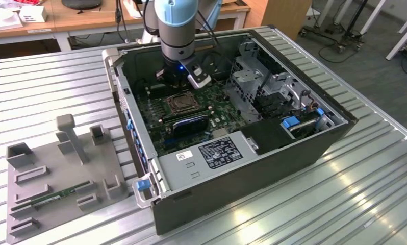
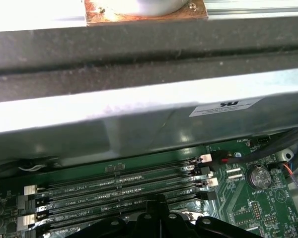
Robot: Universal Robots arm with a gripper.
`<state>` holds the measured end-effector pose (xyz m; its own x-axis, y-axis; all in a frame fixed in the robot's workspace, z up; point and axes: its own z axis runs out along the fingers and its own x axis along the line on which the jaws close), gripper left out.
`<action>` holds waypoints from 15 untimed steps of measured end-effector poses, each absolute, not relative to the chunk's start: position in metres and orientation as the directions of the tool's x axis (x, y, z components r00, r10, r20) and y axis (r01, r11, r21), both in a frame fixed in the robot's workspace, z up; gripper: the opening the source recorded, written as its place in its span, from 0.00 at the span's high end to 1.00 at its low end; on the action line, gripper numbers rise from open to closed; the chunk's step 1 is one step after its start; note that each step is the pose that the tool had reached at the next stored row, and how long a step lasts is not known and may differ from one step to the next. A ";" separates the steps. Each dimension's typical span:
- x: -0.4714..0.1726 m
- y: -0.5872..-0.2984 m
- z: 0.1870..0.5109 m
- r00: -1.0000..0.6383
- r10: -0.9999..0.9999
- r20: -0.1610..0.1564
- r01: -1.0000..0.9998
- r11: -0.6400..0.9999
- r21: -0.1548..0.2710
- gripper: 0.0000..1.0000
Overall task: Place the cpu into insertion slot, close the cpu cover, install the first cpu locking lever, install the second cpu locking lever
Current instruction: 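Install the second cpu locking lever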
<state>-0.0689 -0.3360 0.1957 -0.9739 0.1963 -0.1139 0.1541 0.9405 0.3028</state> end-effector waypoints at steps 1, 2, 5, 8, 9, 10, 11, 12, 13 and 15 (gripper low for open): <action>-0.069 -0.336 0.196 -0.974 0.197 -0.114 0.155 0.940 0.303 0.89; -0.069 -0.336 0.196 -0.974 0.197 -0.114 0.155 0.940 0.303 0.89; -0.069 -0.336 0.196 -0.973 0.199 -0.114 0.156 0.940 0.303 0.89; -0.069 -0.336 0.195 -0.973 0.199 -0.114 0.157 0.940 0.303 0.89; -0.069 -0.336 0.195 -0.973 0.199 -0.114 0.157 0.940 0.303 0.89; -0.069 -0.336 0.194 -0.973 0.199 -0.114 0.157 0.940 0.302 0.89; -0.069 -0.336 0.194 -0.973 0.199 -0.114 0.157 0.940 0.301 0.89; -0.069 -0.336 0.194 -0.973 0.199 -0.114 0.157 0.941 0.301 0.89; -0.069 -0.336 0.194 -0.973 0.199 -0.114 0.157 0.941 0.300 0.89; -0.069 -0.336 0.193 -0.973 0.199 -0.115 0.157 0.941 0.299 0.89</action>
<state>-0.0689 -0.3359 0.1934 -0.9733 0.1987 -0.1146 0.1569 0.9412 0.2992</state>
